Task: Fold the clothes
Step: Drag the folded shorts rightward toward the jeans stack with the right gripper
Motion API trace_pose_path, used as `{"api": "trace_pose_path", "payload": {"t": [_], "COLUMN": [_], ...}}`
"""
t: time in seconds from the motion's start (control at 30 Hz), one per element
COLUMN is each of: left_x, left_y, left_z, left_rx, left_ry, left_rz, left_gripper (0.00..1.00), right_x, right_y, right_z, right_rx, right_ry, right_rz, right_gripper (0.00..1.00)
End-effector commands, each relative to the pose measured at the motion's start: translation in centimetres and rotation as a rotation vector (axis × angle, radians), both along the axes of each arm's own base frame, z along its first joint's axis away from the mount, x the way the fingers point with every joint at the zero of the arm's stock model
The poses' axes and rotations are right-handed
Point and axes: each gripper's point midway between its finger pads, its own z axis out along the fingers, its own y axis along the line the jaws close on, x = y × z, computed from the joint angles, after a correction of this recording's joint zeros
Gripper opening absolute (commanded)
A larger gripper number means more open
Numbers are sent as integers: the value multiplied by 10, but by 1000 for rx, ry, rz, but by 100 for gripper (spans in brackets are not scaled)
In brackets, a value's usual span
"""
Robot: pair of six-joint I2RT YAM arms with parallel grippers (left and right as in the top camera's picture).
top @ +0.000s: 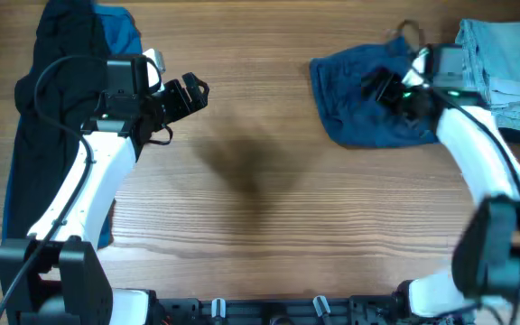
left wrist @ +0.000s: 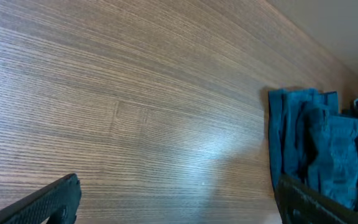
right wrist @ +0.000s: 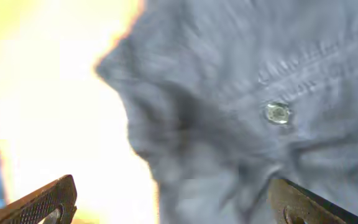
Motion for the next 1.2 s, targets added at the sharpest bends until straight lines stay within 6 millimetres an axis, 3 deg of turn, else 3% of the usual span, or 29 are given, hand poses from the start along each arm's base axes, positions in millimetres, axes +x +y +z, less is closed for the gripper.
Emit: {"api": "trace_pose_path", "payload": {"t": [0.0, 0.07, 0.1, 0.13, 0.17, 0.43, 0.67, 0.97, 1.17], "left_x": [2, 3, 3, 3, 3, -1, -2, -2, -2], "left_y": [3, 3, 3, 3, 3, 3, 3, 3, 3], "left_z": [1, 2, 2, 2, 2, -1, -2, -2, -2], "left_rx": [10, 9, 9, 9, 9, 11, 11, 11, 11], "left_ry": [-8, -12, -14, -15, -14, 7, 12, 11, 12], "left_rz": [6, 6, 6, 6, 6, 6, 6, 6, 6], "left_gripper": [100, 100, 100, 100, 100, 100, 100, 100, 100], "right_x": [-15, -32, -44, -70, -83, -114, -108, -98, -75], "right_y": [19, 13, 6, -14, -20, -32, -36, -45, -51], "right_z": [74, 66, 52, 21, 7, -48, -93, -114, -138], "right_rx": [163, 198, 206, 177, 162, 147, 210, 196, 191], "right_ry": [-137, -24, 83, 283, 354, 479, 373, 246, 189], "right_rz": [110, 24, -79, -311, -387, -589, -684, -695, -699], "right_gripper": [100, 100, 100, 100, 100, 100, 99, 99, 97]}}
